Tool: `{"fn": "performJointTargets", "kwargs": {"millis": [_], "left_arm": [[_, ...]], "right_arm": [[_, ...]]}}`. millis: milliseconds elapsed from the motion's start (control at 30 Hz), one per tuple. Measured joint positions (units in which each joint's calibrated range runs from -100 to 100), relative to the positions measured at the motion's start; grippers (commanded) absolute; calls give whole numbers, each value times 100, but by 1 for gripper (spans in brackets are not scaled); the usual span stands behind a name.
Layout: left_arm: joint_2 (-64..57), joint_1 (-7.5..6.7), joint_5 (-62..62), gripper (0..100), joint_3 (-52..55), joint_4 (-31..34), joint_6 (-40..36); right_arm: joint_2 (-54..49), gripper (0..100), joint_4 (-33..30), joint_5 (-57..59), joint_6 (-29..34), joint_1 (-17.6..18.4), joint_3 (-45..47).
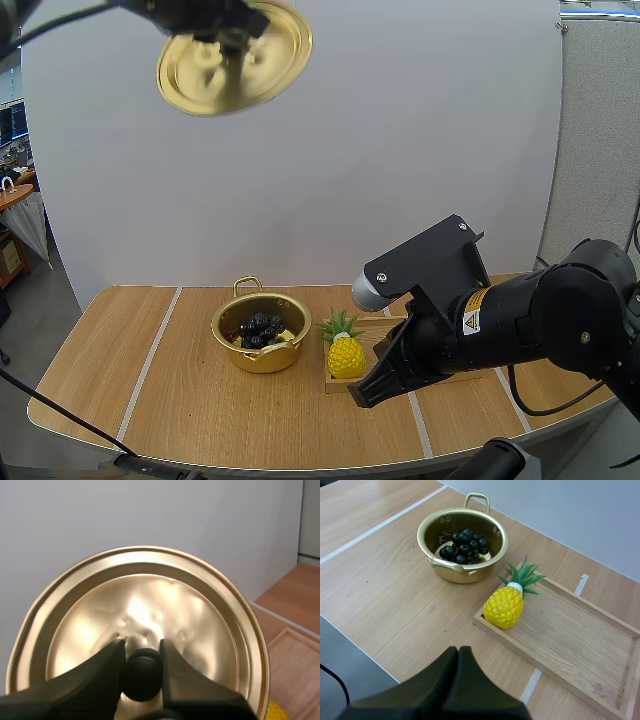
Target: Open the pot, put the grape inside, and close it
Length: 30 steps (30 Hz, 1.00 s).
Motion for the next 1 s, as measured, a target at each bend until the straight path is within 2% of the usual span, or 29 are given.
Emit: {"fn": "performJointTargets", "kwargs": {"millis": [67, 233, 567, 733, 1000], "left_arm": [[0, 0, 0, 0, 750, 11, 0], [24, 0, 0, 0, 1837, 11, 0], [279, 0, 0, 0, 3253, 20, 393], [788, 0, -43, 0, 4103, 20, 700], [1649, 0, -1484, 0, 4441, 22, 964]], "right_arm": [[0, 0, 0, 0, 0, 0, 0], [-11, 0, 0, 0, 0, 0, 0], [-11, 0, 0, 0, 0, 0, 0], [-11, 0, 0, 0, 0, 0, 0], [-11, 0, 0, 0, 0, 0, 0]]}}
